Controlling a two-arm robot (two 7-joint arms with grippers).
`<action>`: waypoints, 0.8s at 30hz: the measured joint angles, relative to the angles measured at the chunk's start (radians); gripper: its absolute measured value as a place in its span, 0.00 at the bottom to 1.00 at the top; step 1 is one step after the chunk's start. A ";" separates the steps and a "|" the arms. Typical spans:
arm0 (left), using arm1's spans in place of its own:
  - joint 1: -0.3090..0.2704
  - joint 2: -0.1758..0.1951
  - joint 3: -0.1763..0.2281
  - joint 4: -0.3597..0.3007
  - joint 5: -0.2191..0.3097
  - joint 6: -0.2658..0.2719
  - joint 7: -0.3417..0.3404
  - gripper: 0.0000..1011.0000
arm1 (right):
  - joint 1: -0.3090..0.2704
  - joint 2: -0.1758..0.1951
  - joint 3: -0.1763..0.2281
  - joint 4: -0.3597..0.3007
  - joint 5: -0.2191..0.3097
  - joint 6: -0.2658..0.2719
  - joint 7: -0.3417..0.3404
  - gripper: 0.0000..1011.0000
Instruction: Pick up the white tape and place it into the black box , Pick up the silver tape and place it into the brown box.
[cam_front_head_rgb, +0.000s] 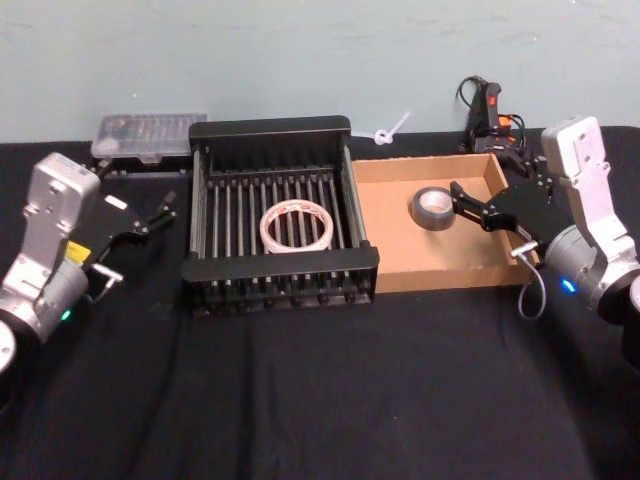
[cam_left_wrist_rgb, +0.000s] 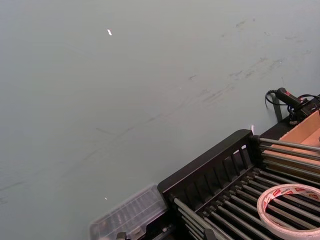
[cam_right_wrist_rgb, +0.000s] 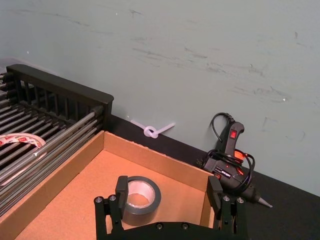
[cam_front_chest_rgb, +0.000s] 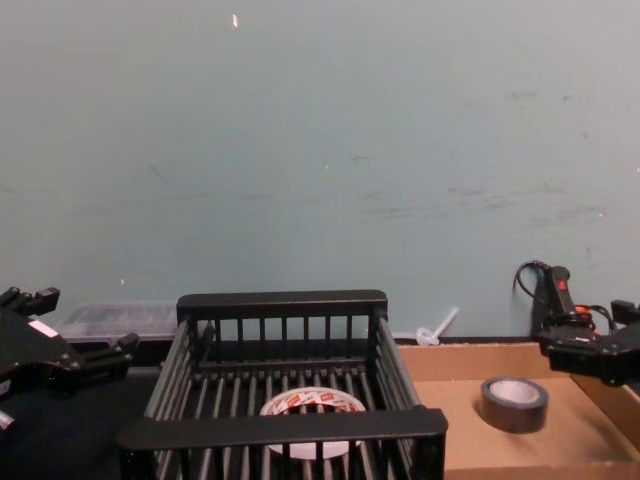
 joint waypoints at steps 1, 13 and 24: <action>0.000 0.000 0.000 0.000 0.000 0.000 0.000 0.99 | 0.000 0.000 0.000 0.000 0.000 0.000 0.000 0.99; 0.000 0.000 0.000 0.000 0.000 0.000 0.000 0.99 | 0.000 0.001 -0.001 -0.001 0.001 0.000 0.000 0.99; 0.000 0.000 0.000 0.000 0.000 0.000 0.000 0.99 | 0.000 0.001 -0.001 -0.001 0.002 0.000 0.000 0.99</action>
